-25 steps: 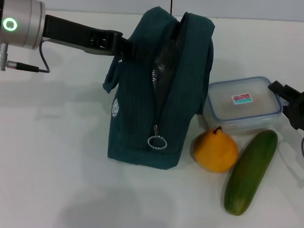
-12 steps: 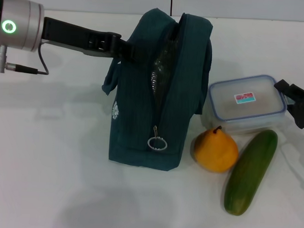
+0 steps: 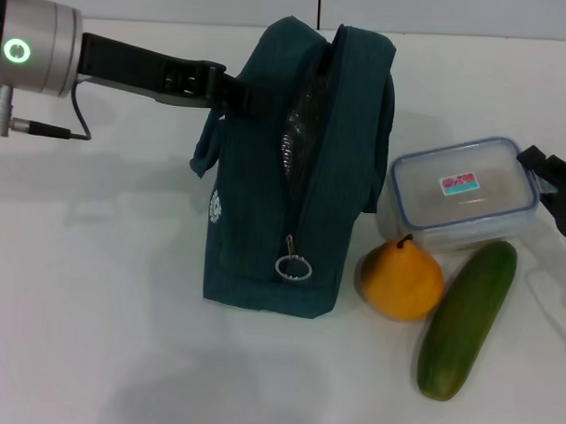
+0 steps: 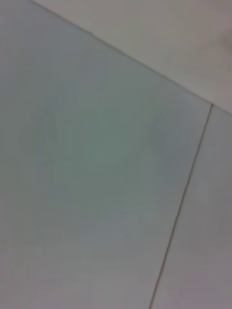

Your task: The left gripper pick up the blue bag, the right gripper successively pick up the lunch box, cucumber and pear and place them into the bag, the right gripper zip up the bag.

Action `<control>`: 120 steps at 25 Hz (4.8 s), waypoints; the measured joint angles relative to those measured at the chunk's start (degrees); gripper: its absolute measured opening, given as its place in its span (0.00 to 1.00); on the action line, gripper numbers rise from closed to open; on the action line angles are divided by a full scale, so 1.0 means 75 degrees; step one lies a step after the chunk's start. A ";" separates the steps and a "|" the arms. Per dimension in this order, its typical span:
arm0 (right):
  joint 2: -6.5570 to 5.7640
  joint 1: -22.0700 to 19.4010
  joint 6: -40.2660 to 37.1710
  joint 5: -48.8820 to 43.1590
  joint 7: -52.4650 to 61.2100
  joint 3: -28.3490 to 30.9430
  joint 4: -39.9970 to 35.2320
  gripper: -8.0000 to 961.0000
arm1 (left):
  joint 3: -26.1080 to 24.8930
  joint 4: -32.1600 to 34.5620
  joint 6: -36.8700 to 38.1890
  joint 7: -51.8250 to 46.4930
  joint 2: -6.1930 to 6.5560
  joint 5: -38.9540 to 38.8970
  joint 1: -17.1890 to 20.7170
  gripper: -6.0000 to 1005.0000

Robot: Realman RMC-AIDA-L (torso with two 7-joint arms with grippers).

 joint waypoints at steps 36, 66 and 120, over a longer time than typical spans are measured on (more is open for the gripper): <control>0.0023 -0.0395 -0.0626 0.0199 0.1192 0.0214 0.0029 0.18 | 0.0012 -0.0071 0.0003 0.0035 -0.0071 0.0000 0.0033 0.07; -0.0030 -0.0629 -0.1495 0.0115 0.1199 0.0127 -0.0271 0.13 | 0.0012 -0.0070 0.0082 0.0186 -0.0106 -0.0095 0.0209 0.07; 0.0009 -0.0668 -0.0571 0.0007 0.1328 -0.0088 -0.0270 0.11 | 0.0012 -0.0094 0.0082 0.0292 -0.0164 -0.0094 0.0224 0.07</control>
